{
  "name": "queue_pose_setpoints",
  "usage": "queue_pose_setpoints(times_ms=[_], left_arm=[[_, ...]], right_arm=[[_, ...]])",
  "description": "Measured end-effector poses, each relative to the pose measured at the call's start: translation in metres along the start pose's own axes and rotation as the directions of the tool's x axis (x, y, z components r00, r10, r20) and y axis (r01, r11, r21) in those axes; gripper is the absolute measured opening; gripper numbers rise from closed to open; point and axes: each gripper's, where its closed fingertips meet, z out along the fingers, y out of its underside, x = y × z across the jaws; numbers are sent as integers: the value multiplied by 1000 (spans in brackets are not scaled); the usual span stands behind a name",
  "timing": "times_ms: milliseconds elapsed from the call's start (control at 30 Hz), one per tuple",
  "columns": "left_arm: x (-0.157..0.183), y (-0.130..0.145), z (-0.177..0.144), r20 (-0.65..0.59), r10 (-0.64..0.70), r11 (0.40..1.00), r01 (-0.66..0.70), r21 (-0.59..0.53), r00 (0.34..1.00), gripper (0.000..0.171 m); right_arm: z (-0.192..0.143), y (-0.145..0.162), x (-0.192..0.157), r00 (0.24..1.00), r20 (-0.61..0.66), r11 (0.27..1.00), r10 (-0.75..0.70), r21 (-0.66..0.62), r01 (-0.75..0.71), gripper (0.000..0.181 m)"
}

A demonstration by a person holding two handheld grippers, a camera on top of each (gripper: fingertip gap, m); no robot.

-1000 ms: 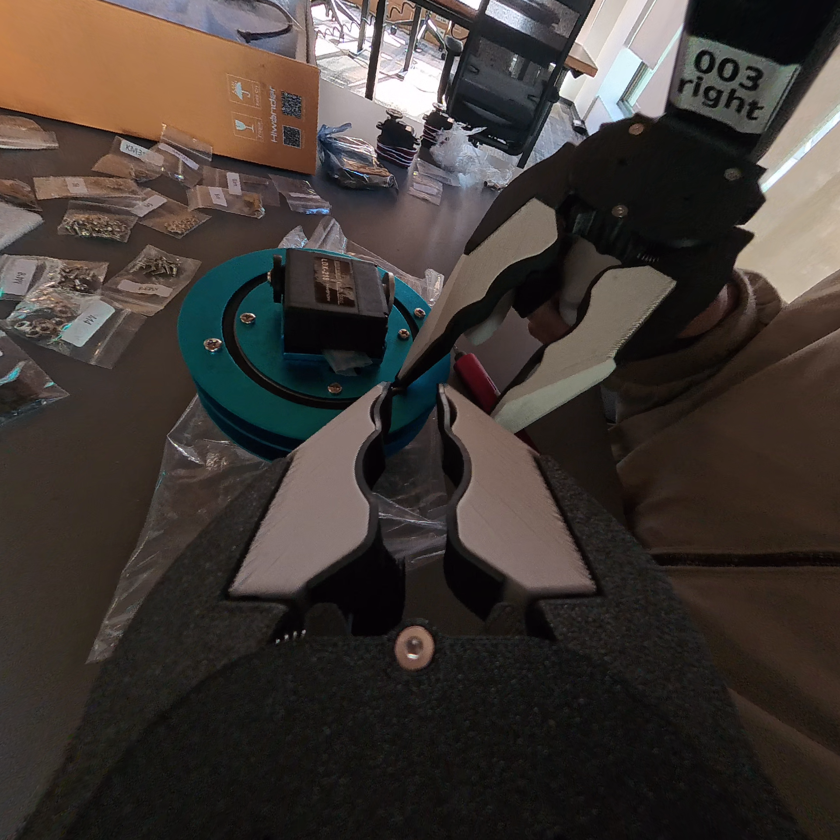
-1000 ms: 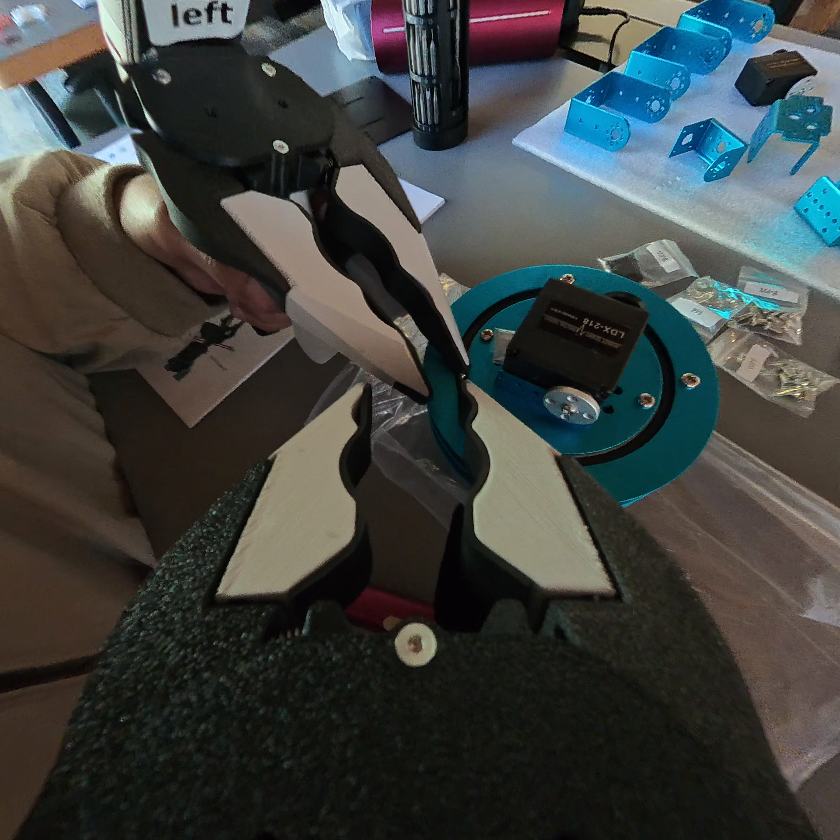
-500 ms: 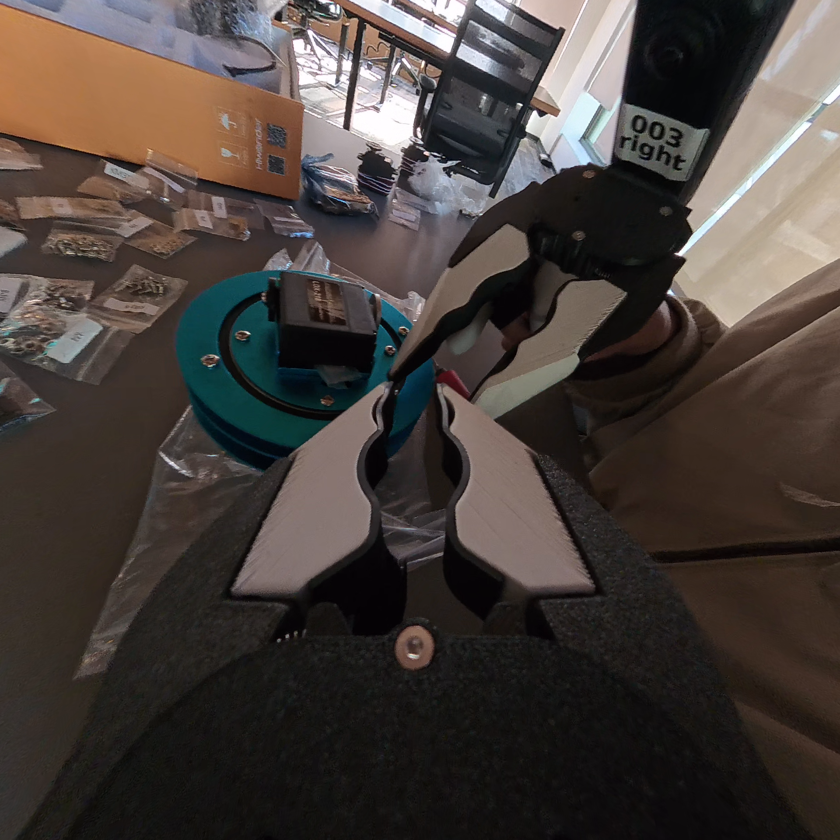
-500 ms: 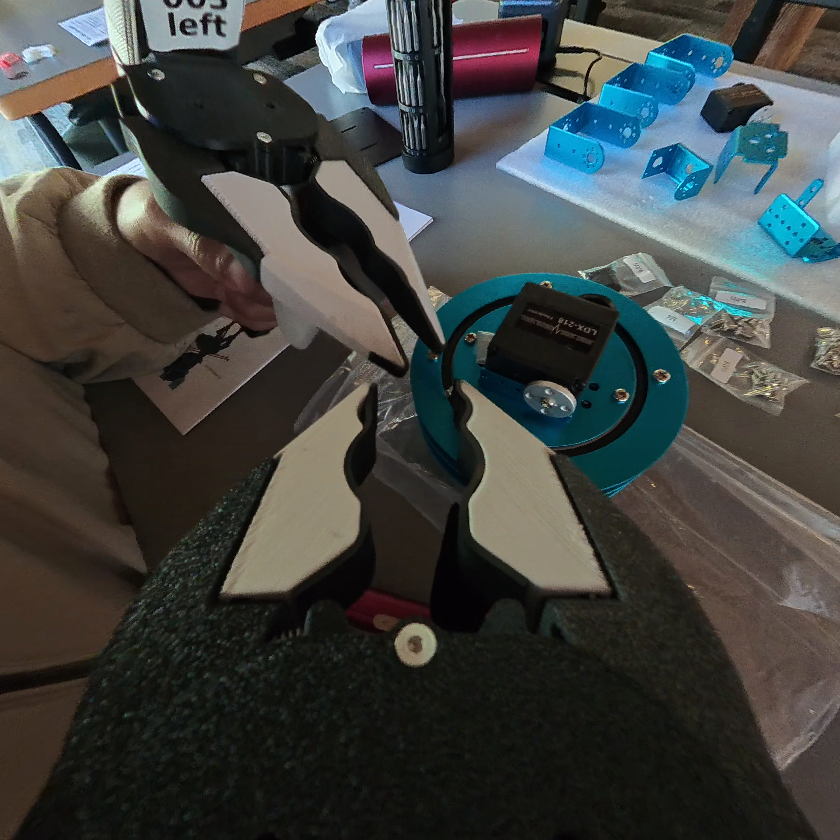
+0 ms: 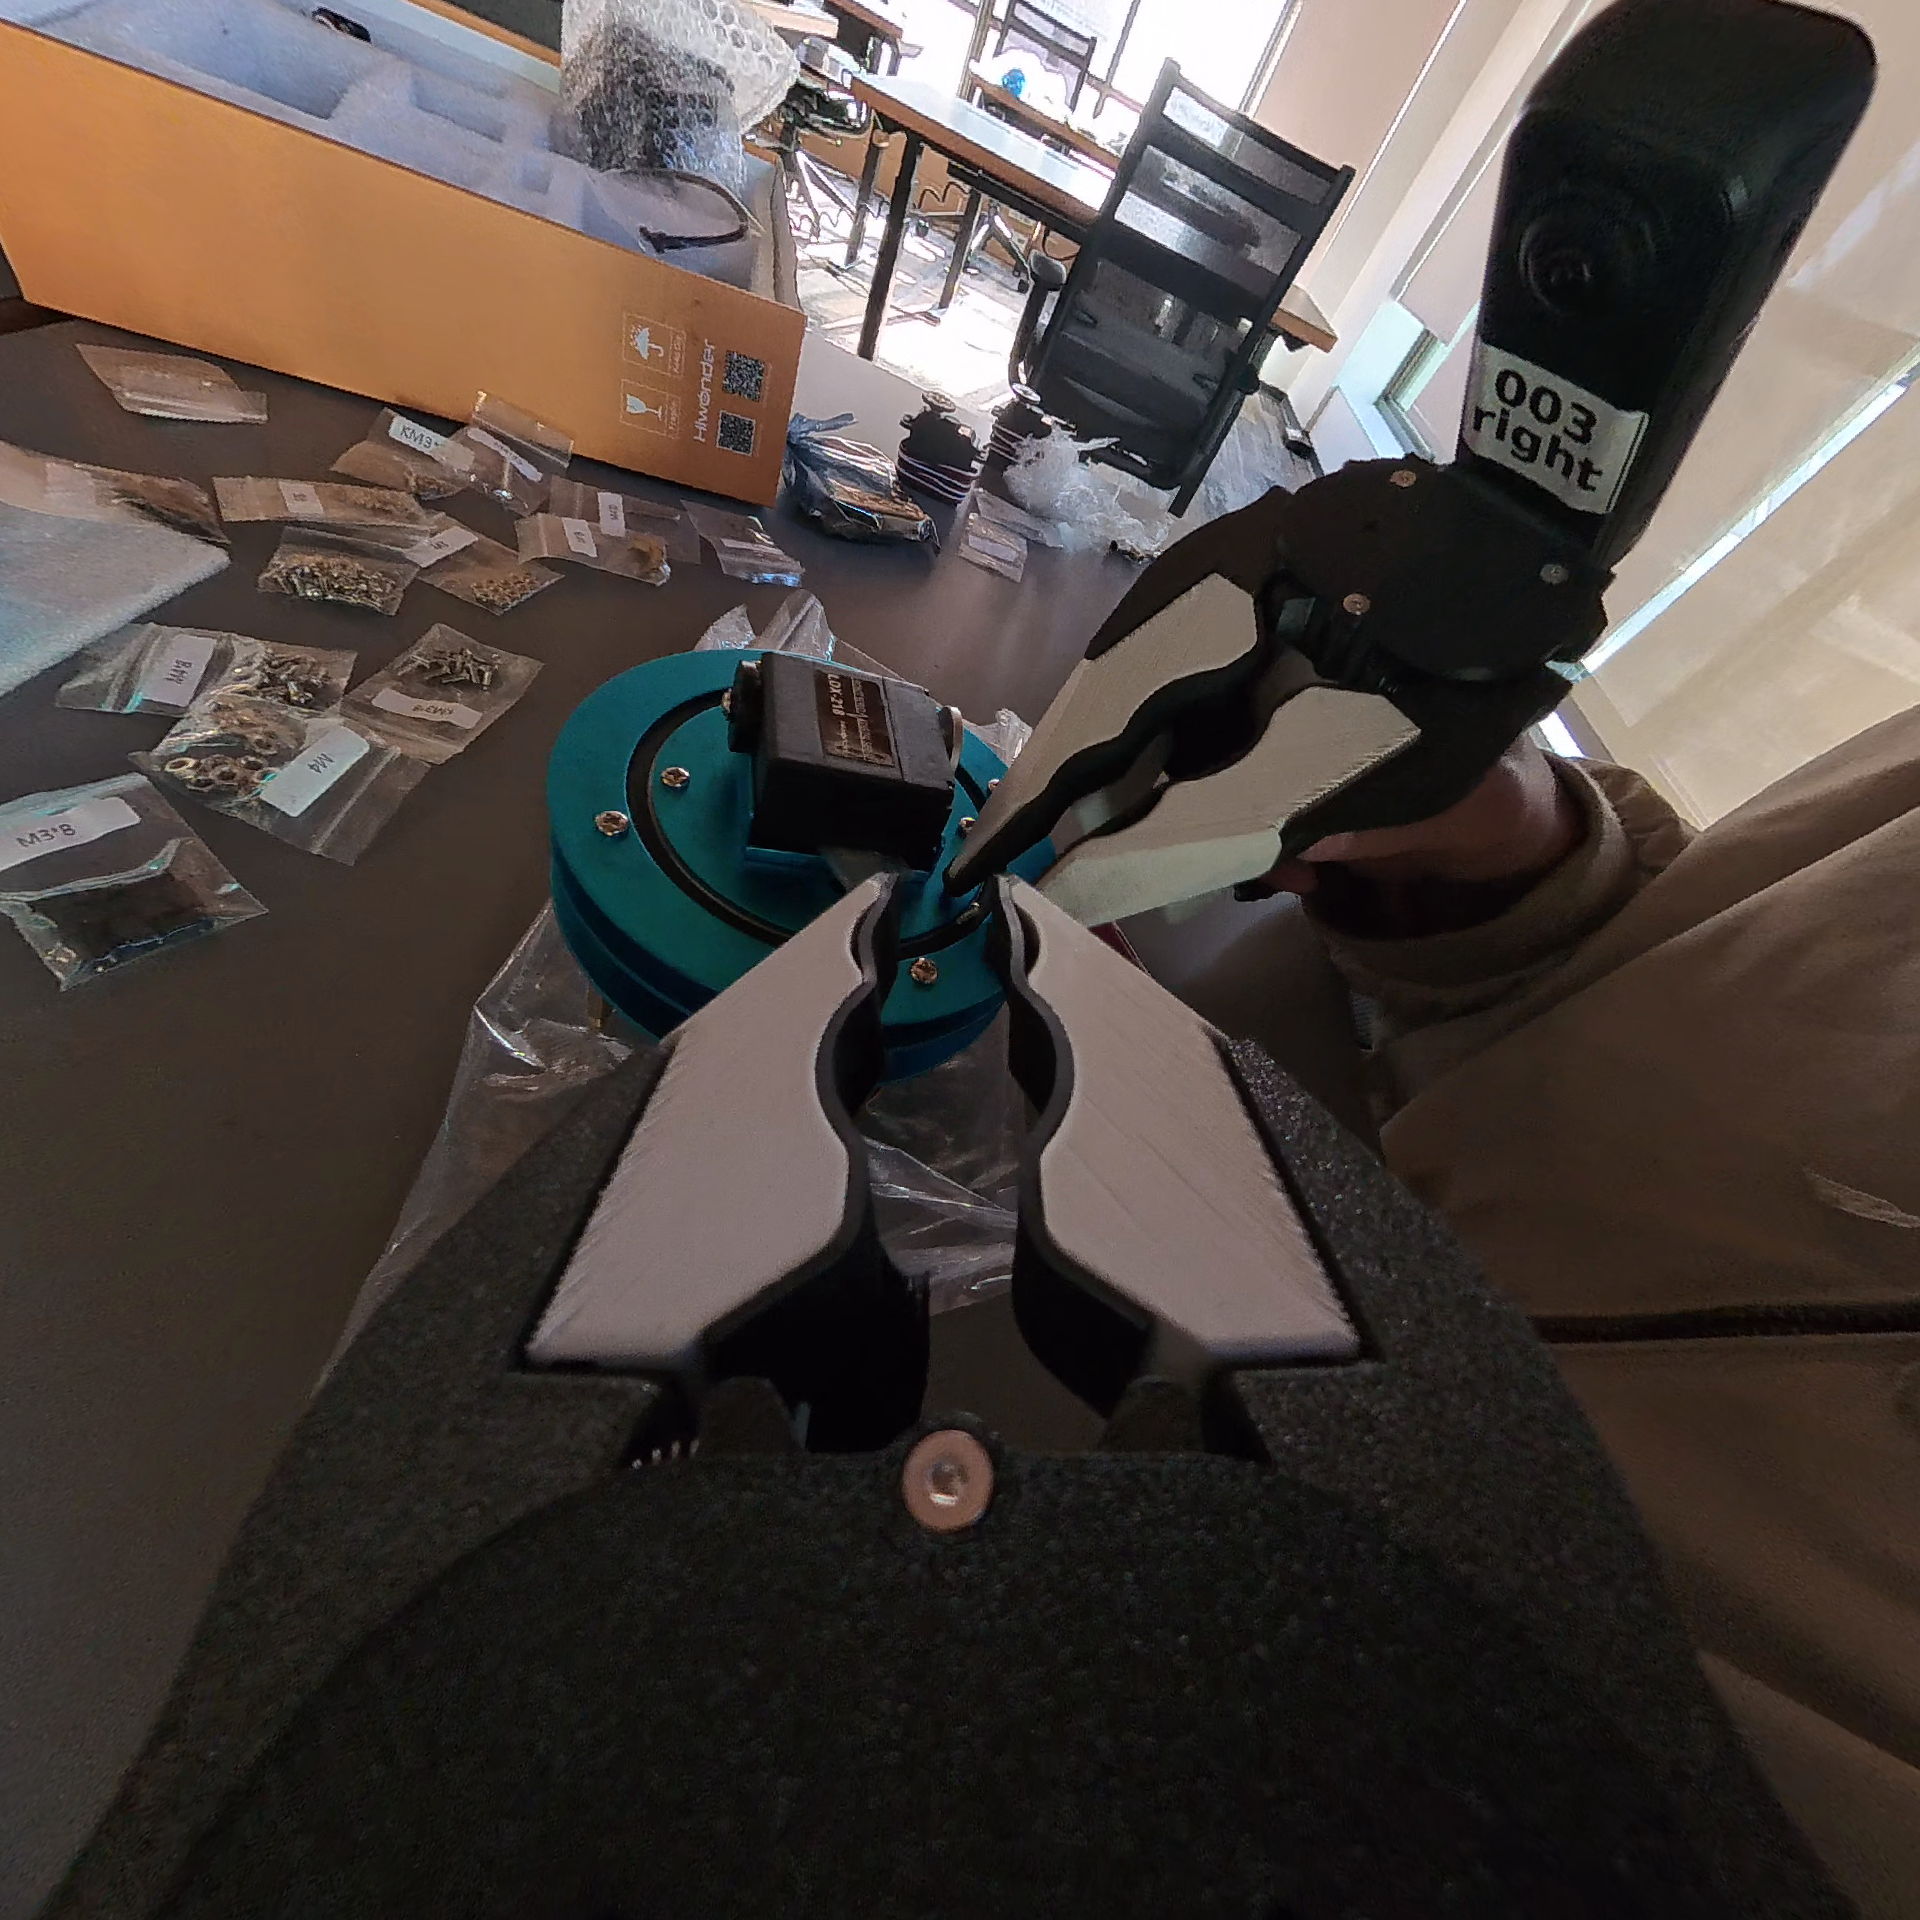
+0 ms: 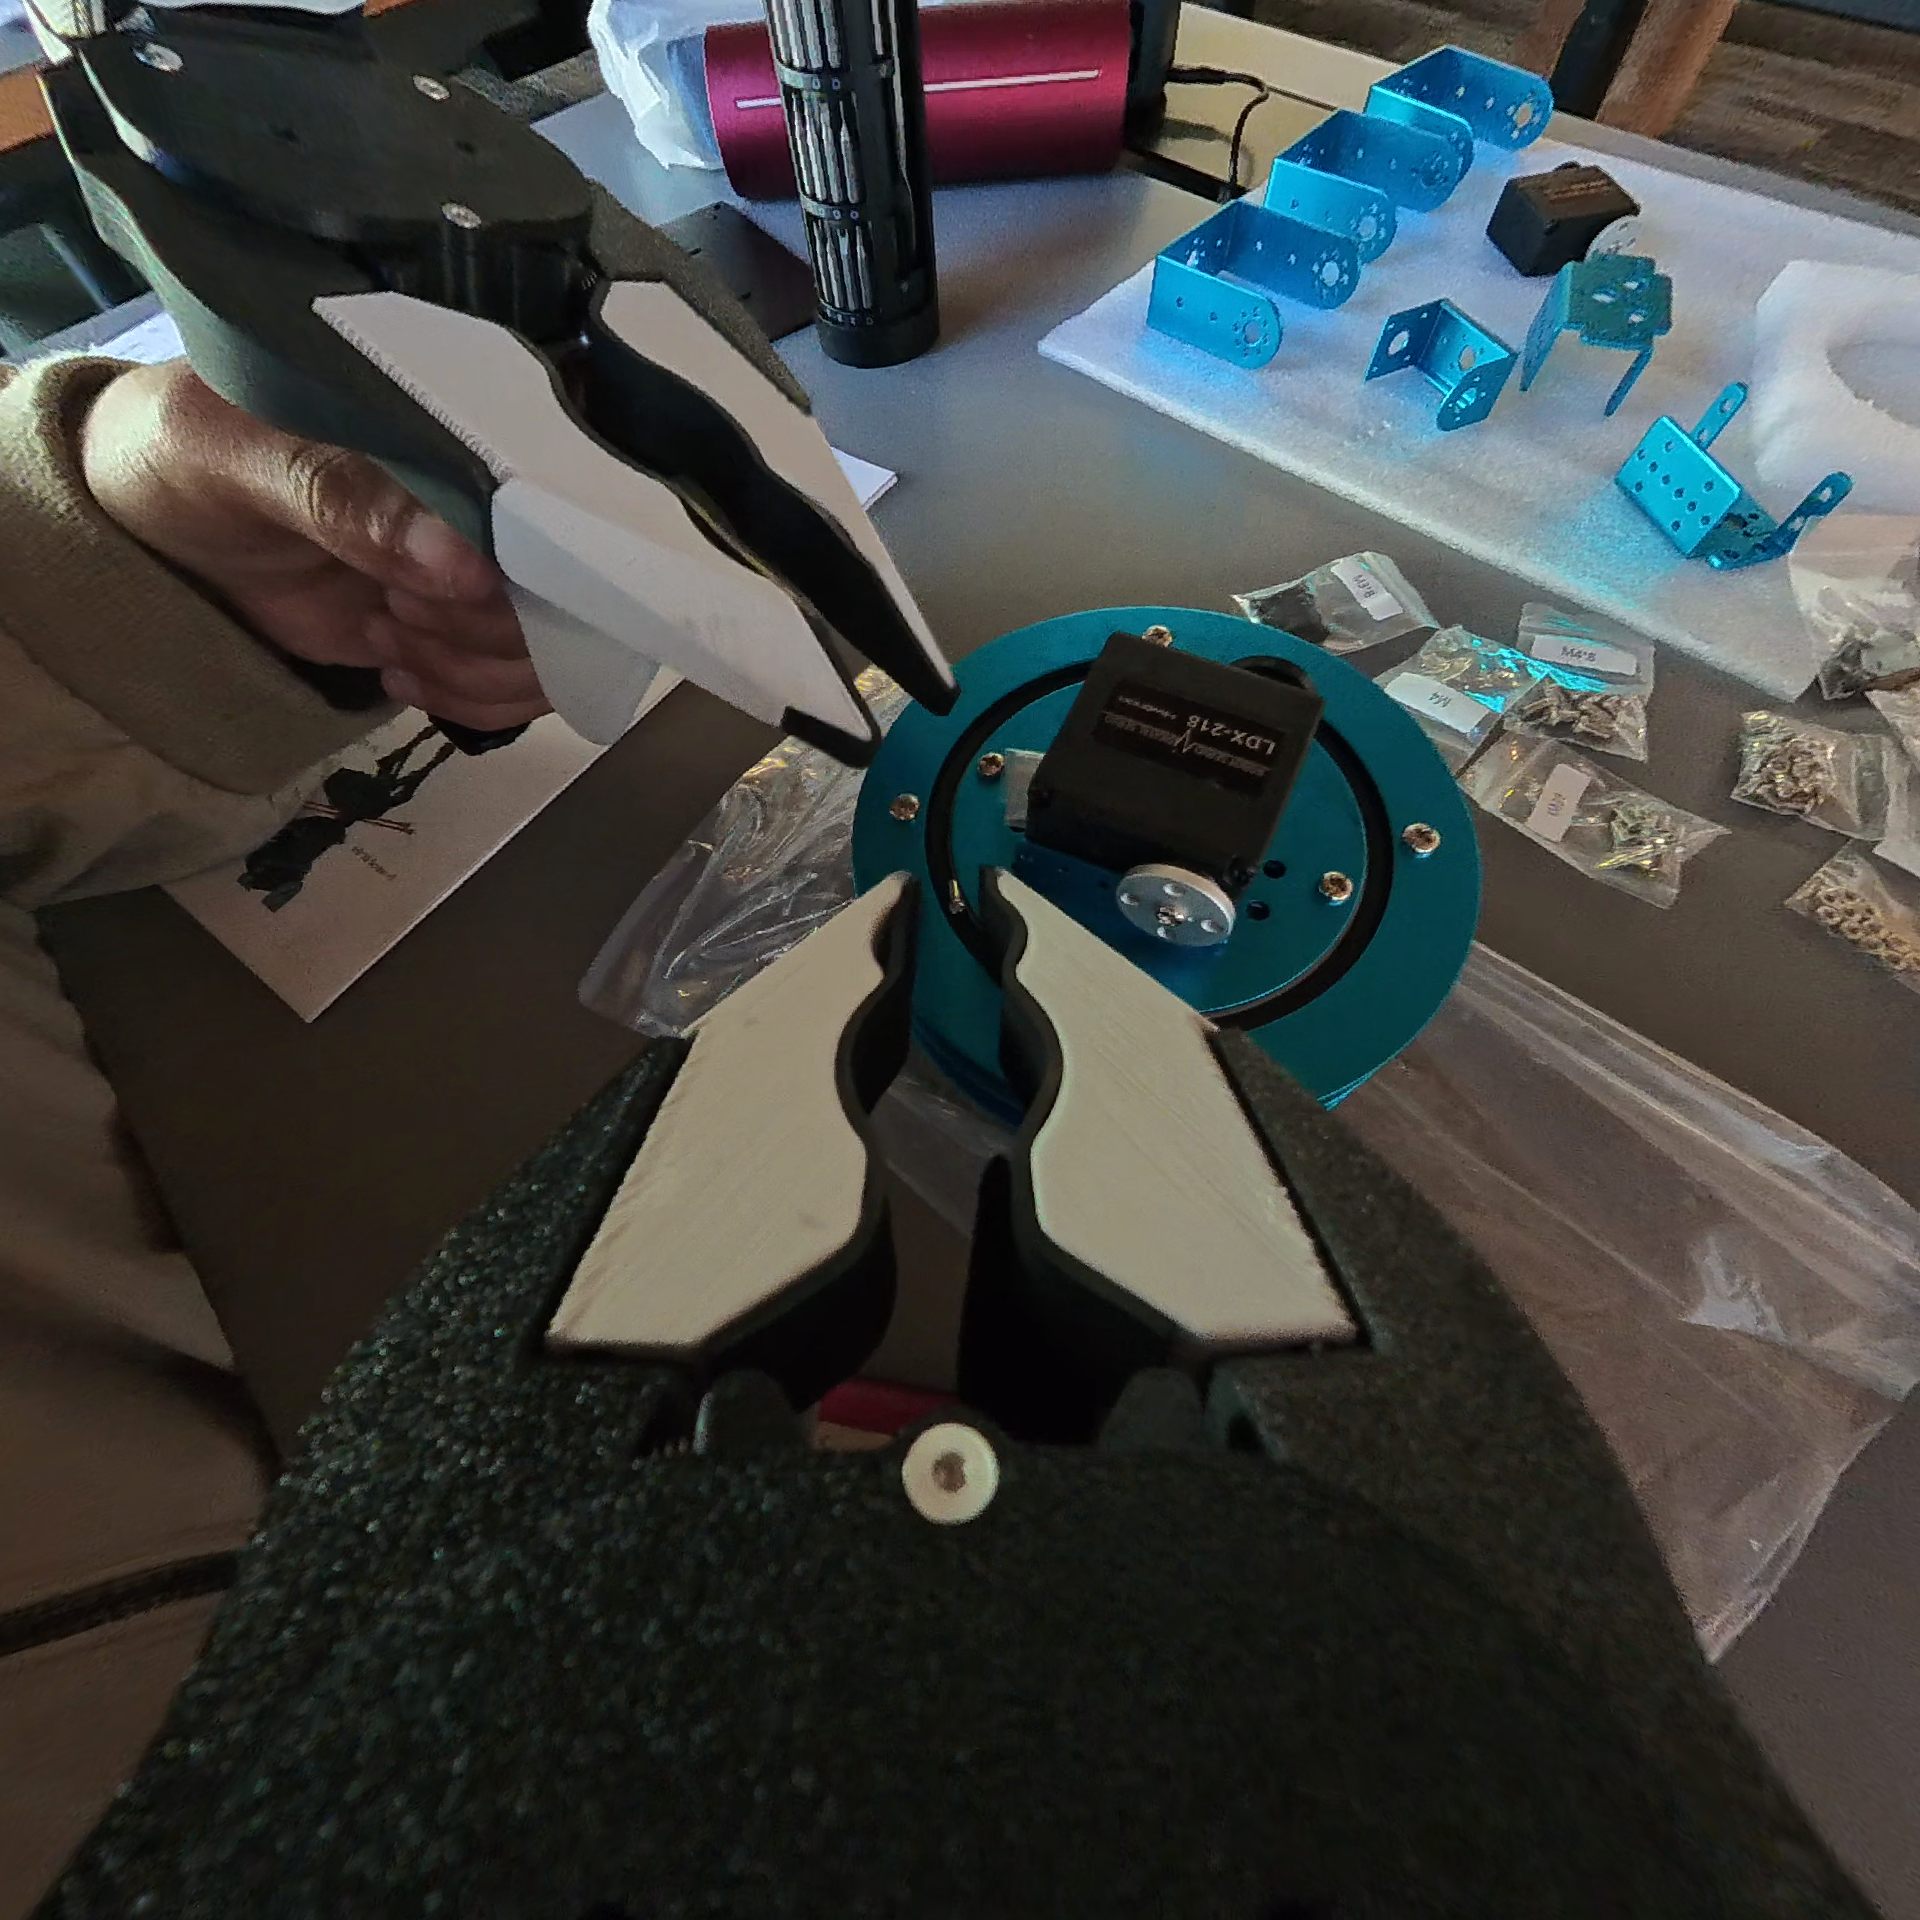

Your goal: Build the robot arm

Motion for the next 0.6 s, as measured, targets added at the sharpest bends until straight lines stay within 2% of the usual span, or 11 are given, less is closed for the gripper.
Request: queue_pose_setpoints(times_ms=[200,433,600], left_arm=[[-1,1,0,6,4,1000,-4,-8,1000,16],[-2,5,3,23,25,999,-25,-29,999,16],[-4,8,4,57,74,996,-71,-50,996,16]], right_arm=[[-1,1,1,999,30,1000,23,1,-23,6],[0,1,-2,998,15,998,-62,-22,62,0],[-1,0,-1,999,48,1000,-2,-6,3,0]])
